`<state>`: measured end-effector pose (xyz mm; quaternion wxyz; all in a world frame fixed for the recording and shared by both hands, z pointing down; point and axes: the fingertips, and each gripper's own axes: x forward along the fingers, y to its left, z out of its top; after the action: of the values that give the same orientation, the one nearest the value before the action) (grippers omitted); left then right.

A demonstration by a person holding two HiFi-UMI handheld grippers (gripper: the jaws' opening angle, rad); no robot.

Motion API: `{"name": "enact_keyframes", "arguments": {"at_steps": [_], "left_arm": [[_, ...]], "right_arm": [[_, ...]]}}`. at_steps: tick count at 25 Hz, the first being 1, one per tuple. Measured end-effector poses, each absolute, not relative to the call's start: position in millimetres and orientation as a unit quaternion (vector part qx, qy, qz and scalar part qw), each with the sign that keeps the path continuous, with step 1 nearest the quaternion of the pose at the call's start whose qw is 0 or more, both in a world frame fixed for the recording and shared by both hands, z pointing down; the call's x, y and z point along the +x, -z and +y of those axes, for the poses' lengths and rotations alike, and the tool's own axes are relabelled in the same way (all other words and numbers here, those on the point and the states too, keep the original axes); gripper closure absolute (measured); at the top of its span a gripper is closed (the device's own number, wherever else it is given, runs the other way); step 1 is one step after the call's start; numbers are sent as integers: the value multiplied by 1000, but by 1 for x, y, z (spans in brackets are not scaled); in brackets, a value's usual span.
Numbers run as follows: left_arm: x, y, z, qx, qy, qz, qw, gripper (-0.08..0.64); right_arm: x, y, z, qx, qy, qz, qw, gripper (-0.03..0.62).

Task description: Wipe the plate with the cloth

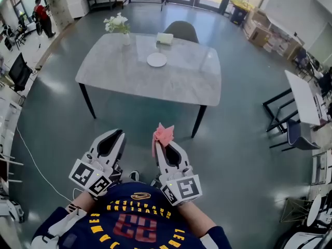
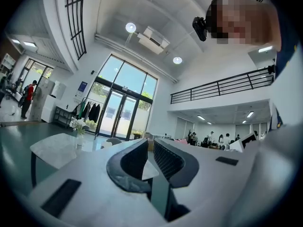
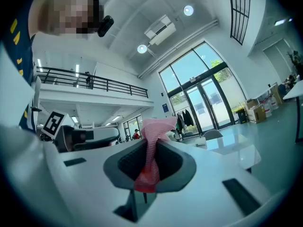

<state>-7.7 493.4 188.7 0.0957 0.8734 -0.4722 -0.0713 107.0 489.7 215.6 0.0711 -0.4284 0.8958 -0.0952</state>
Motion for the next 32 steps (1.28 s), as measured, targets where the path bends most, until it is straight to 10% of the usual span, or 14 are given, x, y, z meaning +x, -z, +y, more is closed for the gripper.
{"name": "enact_keyframes", "arguments": {"at_steps": [32], "left_arm": [[-95, -217, 247, 887, 85, -422, 166, 517]], "right_arm": [[29, -251, 262, -482, 147, 864, 11, 552]]}}
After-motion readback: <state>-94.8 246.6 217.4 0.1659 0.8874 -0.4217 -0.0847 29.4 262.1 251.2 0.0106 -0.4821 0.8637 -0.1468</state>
